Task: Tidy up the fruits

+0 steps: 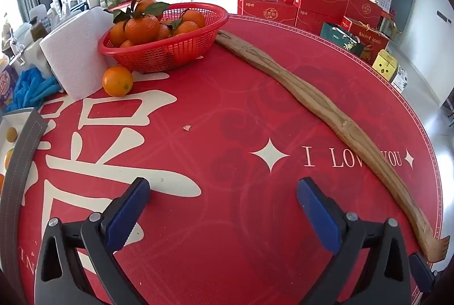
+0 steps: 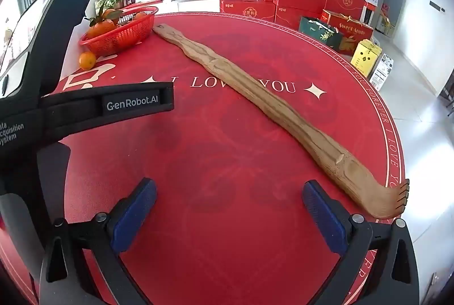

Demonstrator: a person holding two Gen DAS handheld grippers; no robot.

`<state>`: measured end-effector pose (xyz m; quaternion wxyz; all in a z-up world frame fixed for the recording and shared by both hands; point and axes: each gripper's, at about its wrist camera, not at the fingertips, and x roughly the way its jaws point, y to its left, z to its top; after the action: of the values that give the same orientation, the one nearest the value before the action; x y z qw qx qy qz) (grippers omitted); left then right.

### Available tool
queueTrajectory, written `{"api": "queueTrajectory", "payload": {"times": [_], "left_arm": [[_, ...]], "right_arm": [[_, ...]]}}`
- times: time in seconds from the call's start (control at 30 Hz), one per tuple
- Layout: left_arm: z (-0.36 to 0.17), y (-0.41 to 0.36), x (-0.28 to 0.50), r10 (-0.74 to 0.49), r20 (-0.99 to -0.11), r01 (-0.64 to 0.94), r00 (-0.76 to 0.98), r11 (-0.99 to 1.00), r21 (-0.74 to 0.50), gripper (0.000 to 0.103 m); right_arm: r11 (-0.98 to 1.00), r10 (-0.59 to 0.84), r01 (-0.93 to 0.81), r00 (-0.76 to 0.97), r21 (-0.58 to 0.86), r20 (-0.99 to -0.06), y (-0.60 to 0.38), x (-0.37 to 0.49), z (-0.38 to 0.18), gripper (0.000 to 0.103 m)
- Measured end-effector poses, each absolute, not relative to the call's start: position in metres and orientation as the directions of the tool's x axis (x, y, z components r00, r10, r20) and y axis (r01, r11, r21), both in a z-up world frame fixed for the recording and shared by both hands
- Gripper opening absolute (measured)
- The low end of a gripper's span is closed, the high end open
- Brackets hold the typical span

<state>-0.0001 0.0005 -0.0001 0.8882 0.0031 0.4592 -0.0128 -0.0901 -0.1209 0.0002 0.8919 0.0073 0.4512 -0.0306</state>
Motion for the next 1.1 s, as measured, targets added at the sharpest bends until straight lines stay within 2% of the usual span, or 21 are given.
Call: {"api": "queueTrajectory", "payload": {"times": [1.1], "left_arm": [[-0.0001, 0.0005, -0.0001, -0.02, -0.816, 0.026, 0.578, 1.0, -0.006, 0.103]], "right_arm": [[0.995, -0.06, 0.097, 0.569, -0.005, -0.82, -0.1199, -0.0903, -0.0001, 0.103]]}}
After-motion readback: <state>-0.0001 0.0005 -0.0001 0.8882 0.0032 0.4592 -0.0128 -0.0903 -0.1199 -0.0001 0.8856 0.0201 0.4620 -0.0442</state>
